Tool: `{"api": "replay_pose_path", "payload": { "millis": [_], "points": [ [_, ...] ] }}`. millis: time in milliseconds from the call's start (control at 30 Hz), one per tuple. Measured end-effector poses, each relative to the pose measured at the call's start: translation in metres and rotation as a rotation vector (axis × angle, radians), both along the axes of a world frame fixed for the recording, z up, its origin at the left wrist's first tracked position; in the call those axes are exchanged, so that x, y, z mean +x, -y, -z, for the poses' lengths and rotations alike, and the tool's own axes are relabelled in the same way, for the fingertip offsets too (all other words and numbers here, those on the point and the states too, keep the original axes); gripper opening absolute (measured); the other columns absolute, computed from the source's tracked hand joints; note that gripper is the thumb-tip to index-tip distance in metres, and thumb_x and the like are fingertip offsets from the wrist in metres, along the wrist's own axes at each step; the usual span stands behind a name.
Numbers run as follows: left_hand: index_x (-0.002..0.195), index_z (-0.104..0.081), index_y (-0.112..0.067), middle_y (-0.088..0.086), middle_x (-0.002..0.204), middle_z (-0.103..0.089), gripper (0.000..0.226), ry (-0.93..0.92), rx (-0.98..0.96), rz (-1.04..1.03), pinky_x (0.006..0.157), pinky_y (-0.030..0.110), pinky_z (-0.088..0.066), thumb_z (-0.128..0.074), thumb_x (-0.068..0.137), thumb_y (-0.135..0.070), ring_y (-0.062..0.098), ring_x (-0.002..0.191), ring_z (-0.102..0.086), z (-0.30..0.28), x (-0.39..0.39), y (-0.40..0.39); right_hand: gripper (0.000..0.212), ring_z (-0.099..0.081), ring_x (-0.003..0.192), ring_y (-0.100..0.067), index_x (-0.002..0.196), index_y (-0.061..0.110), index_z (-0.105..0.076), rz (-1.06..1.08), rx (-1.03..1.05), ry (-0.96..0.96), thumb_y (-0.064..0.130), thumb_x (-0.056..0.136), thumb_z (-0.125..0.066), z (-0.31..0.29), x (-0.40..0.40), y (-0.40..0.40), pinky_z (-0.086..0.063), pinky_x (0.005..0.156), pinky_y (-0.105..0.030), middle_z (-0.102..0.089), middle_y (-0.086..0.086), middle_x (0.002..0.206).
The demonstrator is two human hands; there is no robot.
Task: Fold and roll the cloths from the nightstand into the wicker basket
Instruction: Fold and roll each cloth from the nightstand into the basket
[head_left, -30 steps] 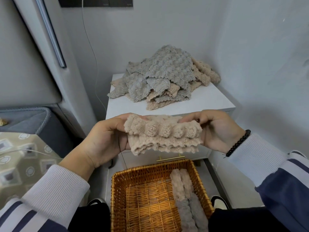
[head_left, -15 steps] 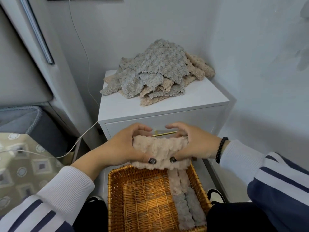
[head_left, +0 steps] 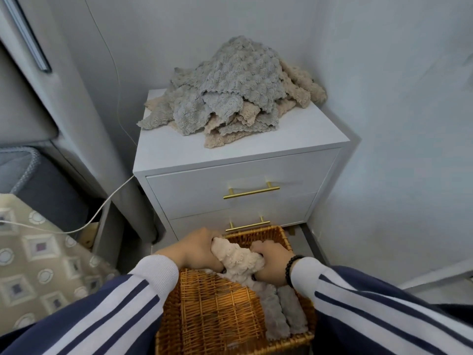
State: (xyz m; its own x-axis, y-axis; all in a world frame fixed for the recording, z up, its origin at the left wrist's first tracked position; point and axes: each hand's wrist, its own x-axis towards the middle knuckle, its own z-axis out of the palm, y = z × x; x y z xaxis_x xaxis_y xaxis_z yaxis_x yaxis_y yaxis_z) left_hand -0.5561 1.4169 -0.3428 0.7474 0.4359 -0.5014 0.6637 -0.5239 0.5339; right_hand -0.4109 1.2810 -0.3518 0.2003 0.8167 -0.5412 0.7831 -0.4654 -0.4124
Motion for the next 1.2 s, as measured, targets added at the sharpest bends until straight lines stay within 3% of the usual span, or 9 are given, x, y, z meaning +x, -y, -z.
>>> {"api": "replay_pose_path", "payload": {
  "millis": [167, 300, 433, 600, 700, 833, 967, 1067, 1200],
  "points": [
    [0.1, -0.062, -0.025, -0.008, 0.095, -0.066, 0.044, 0.066, -0.085, -0.191, 0.066, 0.017, -0.047, -0.085, 0.063, -0.022, 0.008, 0.084, -0.062, 0.06, 0.0, -0.003, 0.051, -0.056, 0.113, -0.027, 0.129, 0.025, -0.052, 0.307, -0.042, -0.095, 0.027, 0.078, -0.059, 0.073, -0.012, 0.008, -0.05, 0.094, -0.04, -0.058, -0.006, 0.126],
    [0.118, -0.057, -0.019, -0.004, 0.105, -0.064, 0.047, 0.006, -0.173, -0.289, 0.081, 0.02, -0.045, -0.077, 0.075, -0.019, 0.012, 0.099, -0.059, 0.114, 0.0, -0.006, 0.026, -0.061, 0.102, -0.026, 0.112, 0.021, -0.062, 0.43, -0.109, -0.103, 0.023, 0.087, -0.053, 0.103, -0.018, 0.009, -0.048, 0.079, -0.027, -0.065, -0.005, 0.11],
    [0.131, -0.05, -0.013, 0.01, 0.123, -0.061, 0.052, -0.158, -0.239, -0.39, 0.09, 0.031, -0.049, -0.066, 0.082, -0.013, 0.026, 0.111, -0.059, 0.152, -0.004, -0.008, 0.026, -0.062, 0.101, -0.026, 0.11, 0.02, -0.063, 0.579, -0.129, -0.117, 0.024, 0.087, -0.05, 0.126, -0.029, 0.001, -0.05, 0.08, -0.03, -0.065, -0.006, 0.112],
    [0.103, -0.058, -0.012, 0.009, 0.092, -0.062, 0.019, -0.133, -0.498, -0.521, 0.048, 0.015, -0.046, -0.056, 0.09, 0.002, 0.014, 0.072, -0.058, 0.176, 0.01, 0.003, 0.032, -0.06, 0.104, -0.026, 0.113, 0.022, -0.061, 0.653, -0.139, -0.134, 0.033, 0.085, -0.05, 0.155, -0.036, -0.013, -0.048, 0.085, -0.029, -0.063, -0.005, 0.116],
    [0.092, -0.061, -0.007, 0.007, 0.074, -0.059, 0.015, -0.051, -0.647, -0.722, 0.041, 0.016, -0.04, -0.051, 0.091, 0.006, 0.013, 0.057, -0.057, 0.186, 0.024, 0.011, 0.024, -0.06, 0.102, -0.024, 0.11, 0.013, -0.062, 0.681, -0.161, -0.157, 0.024, 0.092, -0.052, 0.173, -0.033, -0.024, -0.041, 0.073, -0.023, -0.064, -0.007, 0.113],
    [0.095, -0.062, -0.014, 0.011, 0.095, -0.068, 0.011, -0.019, -0.74, -0.883, 0.077, 0.034, -0.049, -0.053, 0.093, -0.008, 0.025, 0.085, -0.065, 0.202, 0.044, 0.012, 0.018, -0.063, 0.092, -0.023, 0.101, 0.014, -0.065, 0.713, -0.137, -0.148, 0.024, 0.09, -0.054, 0.19, -0.03, -0.037, -0.047, 0.07, -0.026, -0.068, -0.006, 0.104],
    [0.096, -0.057, -0.013, 0.017, 0.115, -0.064, 0.008, -0.046, -0.792, -1.026, 0.095, 0.041, -0.05, -0.052, 0.095, -0.019, 0.033, 0.107, -0.06, 0.214, 0.07, 0.009, 0.032, -0.061, 0.101, -0.026, 0.114, 0.017, -0.06, 0.716, -0.137, -0.168, 0.029, 0.086, -0.052, 0.219, -0.03, -0.045, -0.052, 0.081, -0.033, -0.064, -0.008, 0.113],
    [0.11, -0.056, -0.011, 0.016, 0.123, -0.061, 0.024, -0.055, -0.856, -1.072, 0.099, 0.043, -0.048, -0.05, 0.097, -0.031, 0.032, 0.114, -0.057, 0.22, 0.093, 0.009, 0.044, -0.054, 0.117, -0.027, 0.131, 0.013, -0.048, 0.802, -0.121, -0.192, 0.02, 0.088, -0.051, 0.222, -0.031, -0.043, -0.046, 0.098, -0.034, -0.056, -0.011, 0.128],
    [0.131, -0.052, 0.0, 0.023, 0.133, -0.055, 0.047, -0.056, -0.817, -0.923, 0.096, 0.039, -0.047, -0.044, 0.1, -0.034, 0.037, 0.122, -0.054, 0.22, 0.122, 0.017, 0.039, -0.054, 0.117, -0.027, 0.133, 0.013, -0.047, 0.952, -0.08, -0.158, 0.012, 0.094, -0.046, 0.23, -0.029, -0.032, -0.045, 0.099, -0.034, -0.056, -0.011, 0.128]
  ]
}}
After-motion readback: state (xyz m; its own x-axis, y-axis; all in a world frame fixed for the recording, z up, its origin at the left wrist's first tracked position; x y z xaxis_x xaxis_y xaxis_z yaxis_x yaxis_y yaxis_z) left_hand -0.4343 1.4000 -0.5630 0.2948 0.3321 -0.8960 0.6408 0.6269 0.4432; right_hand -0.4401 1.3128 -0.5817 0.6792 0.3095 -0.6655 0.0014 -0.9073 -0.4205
